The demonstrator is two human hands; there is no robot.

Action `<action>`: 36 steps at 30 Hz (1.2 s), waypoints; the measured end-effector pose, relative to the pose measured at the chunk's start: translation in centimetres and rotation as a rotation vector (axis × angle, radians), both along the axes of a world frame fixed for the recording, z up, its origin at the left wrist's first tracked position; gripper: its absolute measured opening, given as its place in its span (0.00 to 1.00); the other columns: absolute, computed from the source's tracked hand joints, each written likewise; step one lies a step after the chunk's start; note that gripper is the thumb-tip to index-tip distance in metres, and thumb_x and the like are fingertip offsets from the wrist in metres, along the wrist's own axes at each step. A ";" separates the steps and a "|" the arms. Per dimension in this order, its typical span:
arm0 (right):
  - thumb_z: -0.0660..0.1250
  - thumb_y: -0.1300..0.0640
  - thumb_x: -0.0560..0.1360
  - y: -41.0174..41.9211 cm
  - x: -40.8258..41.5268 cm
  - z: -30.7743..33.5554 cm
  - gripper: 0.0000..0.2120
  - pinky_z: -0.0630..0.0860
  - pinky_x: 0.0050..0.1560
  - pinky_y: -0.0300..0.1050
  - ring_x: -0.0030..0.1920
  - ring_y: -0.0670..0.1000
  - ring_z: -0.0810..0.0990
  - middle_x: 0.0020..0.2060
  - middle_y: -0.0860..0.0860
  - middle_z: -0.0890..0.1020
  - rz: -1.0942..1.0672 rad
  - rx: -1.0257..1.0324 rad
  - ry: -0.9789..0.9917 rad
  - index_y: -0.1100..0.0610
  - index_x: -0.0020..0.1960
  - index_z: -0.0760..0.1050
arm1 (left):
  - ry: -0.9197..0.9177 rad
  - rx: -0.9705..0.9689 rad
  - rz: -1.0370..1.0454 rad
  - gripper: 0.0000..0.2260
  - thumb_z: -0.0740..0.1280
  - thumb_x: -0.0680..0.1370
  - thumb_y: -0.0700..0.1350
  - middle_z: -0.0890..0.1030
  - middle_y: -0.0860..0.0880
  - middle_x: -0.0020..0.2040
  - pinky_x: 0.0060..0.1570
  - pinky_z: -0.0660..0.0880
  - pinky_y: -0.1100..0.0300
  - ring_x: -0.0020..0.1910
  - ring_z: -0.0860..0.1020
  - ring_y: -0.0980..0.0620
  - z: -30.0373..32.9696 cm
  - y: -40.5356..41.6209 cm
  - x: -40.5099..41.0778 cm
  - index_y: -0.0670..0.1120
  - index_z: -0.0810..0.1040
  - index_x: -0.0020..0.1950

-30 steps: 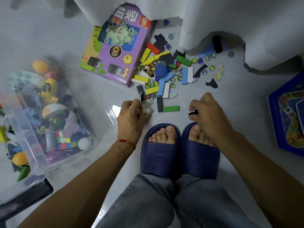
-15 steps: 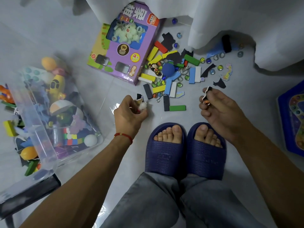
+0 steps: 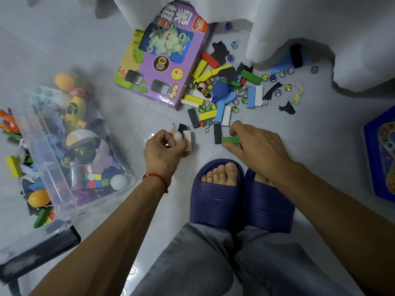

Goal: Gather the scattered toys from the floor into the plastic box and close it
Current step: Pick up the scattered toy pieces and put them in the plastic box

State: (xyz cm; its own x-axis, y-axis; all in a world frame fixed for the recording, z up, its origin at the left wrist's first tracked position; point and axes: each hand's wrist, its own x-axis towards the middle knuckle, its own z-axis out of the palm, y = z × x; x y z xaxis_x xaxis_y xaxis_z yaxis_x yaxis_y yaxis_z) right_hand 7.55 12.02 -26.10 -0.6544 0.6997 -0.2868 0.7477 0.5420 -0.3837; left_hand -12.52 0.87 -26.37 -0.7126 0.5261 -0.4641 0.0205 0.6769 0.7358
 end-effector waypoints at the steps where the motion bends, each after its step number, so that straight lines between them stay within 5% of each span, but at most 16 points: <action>1: 0.64 0.41 0.79 -0.3 0.0 -0.5 0.17 0.74 0.40 0.48 0.44 0.55 0.80 0.49 0.51 0.81 0.058 0.046 -0.036 0.53 0.58 0.69 | -0.061 0.024 0.027 0.12 0.75 0.72 0.38 0.82 0.41 0.46 0.40 0.83 0.48 0.42 0.85 0.48 0.1 -0.3 0.0 0.41 0.72 0.37; 7: 0.68 0.48 0.78 -0.5 -1.0 -0.4 0.15 0.64 0.32 0.47 0.37 0.56 0.73 0.44 0.56 0.74 0.120 0.148 0.054 0.59 0.51 0.71 | -0.137 0.070 0.064 0.14 0.75 0.71 0.35 0.81 0.38 0.49 0.39 0.83 0.49 0.46 0.84 0.43 1.2 -0.9 0.3 0.42 0.71 0.35; 11: 0.60 0.48 0.82 -0.4 -3.4 0.0 0.13 0.64 0.36 0.49 0.40 0.54 0.69 0.46 0.52 0.66 0.136 0.029 0.077 0.59 0.55 0.67 | -0.224 0.124 0.101 0.14 0.74 0.72 0.34 0.79 0.39 0.44 0.40 0.82 0.52 0.46 0.84 0.41 2.1 -0.8 0.5 0.42 0.70 0.34; 15: 0.56 0.56 0.84 -0.4 -4.4 -0.3 0.09 0.63 0.37 0.49 0.41 0.55 0.71 0.49 0.56 0.73 0.197 0.088 -0.009 0.59 0.61 0.64 | -0.269 0.156 0.126 0.14 0.73 0.73 0.33 0.78 0.39 0.41 0.40 0.82 0.52 0.41 0.83 0.43 2.9 -0.8 0.4 0.41 0.70 0.35; 18: 0.57 0.64 0.80 -0.6 -4.2 -0.3 0.20 0.65 0.35 0.50 0.43 0.57 0.76 0.50 0.58 0.74 0.259 0.150 -0.084 0.57 0.71 0.60 | -0.257 0.144 0.119 0.13 0.73 0.73 0.33 0.78 0.36 0.44 0.40 0.83 0.50 0.43 0.84 0.41 3.0 -0.9 0.4 0.40 0.70 0.35; 24: 0.54 0.47 0.83 -0.2 -3.6 -0.5 0.16 0.64 0.33 0.48 0.41 0.57 0.78 0.51 0.57 0.77 0.294 0.164 -0.165 0.53 0.67 0.57 | -0.273 0.120 0.118 0.09 0.73 0.73 0.34 0.80 0.37 0.49 0.40 0.83 0.52 0.44 0.85 0.43 3.2 -0.9 0.7 0.37 0.73 0.39; 31: 0.55 0.55 0.83 -0.7 -5.0 -0.4 0.11 0.64 0.36 0.48 0.39 0.54 0.69 0.54 0.59 0.75 0.223 0.011 -0.225 0.59 0.64 0.62 | -0.291 0.095 0.140 0.11 0.73 0.73 0.34 0.81 0.38 0.49 0.37 0.82 0.56 0.41 0.85 0.44 3.9 -1.2 1.6 0.29 0.72 0.43; 36: 0.57 0.55 0.82 0.0 -3.7 3.0 0.07 0.74 0.39 0.51 0.39 0.55 0.77 0.45 0.55 0.78 -0.109 -0.500 0.090 0.53 0.59 0.65 | -0.347 0.185 0.189 0.09 0.72 0.73 0.32 0.79 0.38 0.41 0.38 0.82 0.55 0.34 0.83 0.48 7.4 -1.2 1.5 0.38 0.72 0.39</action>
State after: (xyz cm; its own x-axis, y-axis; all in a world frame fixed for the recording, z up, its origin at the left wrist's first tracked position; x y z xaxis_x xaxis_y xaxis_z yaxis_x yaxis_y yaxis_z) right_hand 3.87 12.06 -23.07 -0.6230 0.5572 -0.5490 0.7414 0.1970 -0.6415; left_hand -10.98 -0.37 -18.97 -0.6232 0.4981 -0.6029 -0.3610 0.5007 0.7868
